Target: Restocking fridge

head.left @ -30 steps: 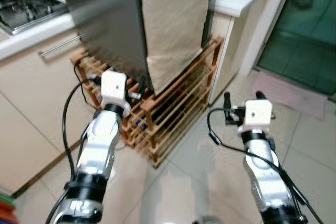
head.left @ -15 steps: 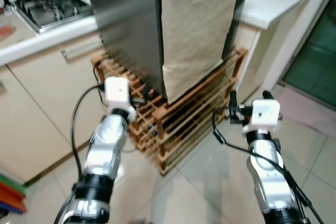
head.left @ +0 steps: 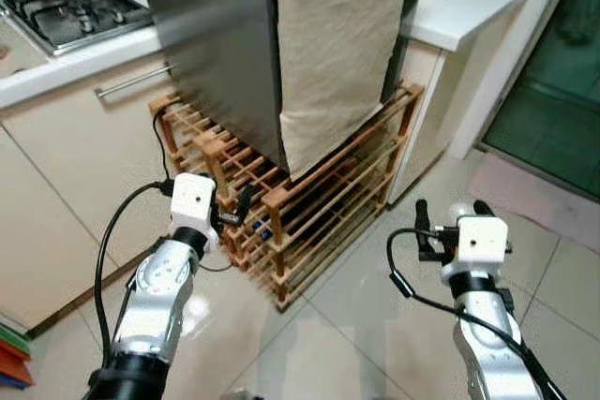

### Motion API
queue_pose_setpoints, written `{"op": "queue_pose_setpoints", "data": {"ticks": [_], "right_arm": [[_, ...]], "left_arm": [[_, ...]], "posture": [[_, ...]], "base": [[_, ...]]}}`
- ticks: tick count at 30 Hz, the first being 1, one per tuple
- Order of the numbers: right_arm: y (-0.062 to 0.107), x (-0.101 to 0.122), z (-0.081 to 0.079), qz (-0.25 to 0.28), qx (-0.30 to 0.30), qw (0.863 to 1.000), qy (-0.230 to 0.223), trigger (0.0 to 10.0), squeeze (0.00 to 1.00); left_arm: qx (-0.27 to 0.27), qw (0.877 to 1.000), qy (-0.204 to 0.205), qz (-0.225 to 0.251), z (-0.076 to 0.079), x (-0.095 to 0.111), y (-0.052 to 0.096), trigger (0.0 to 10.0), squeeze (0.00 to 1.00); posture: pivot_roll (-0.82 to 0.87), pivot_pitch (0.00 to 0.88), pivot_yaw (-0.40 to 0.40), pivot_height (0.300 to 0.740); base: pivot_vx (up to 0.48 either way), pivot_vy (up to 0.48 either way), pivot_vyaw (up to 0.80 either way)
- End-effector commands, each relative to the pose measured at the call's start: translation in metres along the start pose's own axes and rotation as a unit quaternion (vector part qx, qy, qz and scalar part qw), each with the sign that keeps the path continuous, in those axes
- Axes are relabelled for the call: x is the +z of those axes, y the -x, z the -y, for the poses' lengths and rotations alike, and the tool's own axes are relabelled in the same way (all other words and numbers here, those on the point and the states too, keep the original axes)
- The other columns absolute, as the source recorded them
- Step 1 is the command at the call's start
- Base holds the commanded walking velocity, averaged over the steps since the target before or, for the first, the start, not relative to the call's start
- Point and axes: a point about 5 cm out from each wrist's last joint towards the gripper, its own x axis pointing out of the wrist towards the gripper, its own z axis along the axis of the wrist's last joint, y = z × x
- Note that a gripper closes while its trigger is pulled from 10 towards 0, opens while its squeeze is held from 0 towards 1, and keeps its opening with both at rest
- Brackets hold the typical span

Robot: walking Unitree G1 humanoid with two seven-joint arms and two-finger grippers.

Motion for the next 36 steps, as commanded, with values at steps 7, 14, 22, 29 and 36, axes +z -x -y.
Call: {"op": "queue_pose_setpoints", "data": {"ticks": [7,14,22,29,36], "right_arm": [[-0.017,0.018,-0.005,0.032,0.006,0.999,0.000,10.0,0.00],[-0.021,0.021,-0.001,0.038,0.011,0.999,0.005,10.0,0.00],[-0.019,0.016,-0.003,0.029,0.017,0.999,0.005,10.0,0.00],[-0.018,0.012,-0.003,0.022,0.022,1.000,0.005,10.0,0.00],[-0.018,0.010,-0.001,0.016,0.019,1.000,0.004,10.0,0.00]], "left_arm": [[0.021,0.997,0.028,0.071,0.006,0.031,-0.008,10.0,0.00],[0.069,0.992,0.063,0.085,-0.002,0.043,-0.008,10.0,0.00],[0.111,0.990,0.052,0.072,-0.010,0.039,-0.005,10.0,0.00],[0.154,0.986,0.045,0.039,-0.021,0.033,-0.008,10.0,0.00],[0.039,0.999,0.017,0.022,0.004,0.045,-0.029,10.0,0.00]], "posture": [[-0.11,0.000,0.013,0.740],[-0.11,0.000,0.004,0.740],[-0.10,0.000,0.006,0.740],[-0.10,0.000,0.006,0.740],[-0.11,0.000,0.010,0.740]], "base": [[0.298,-0.250,0.00],[0.378,0.148,0.00],[0.287,0.299,0.00],[0.000,0.000,0.00],[0.000,0.000,0.00]]}}
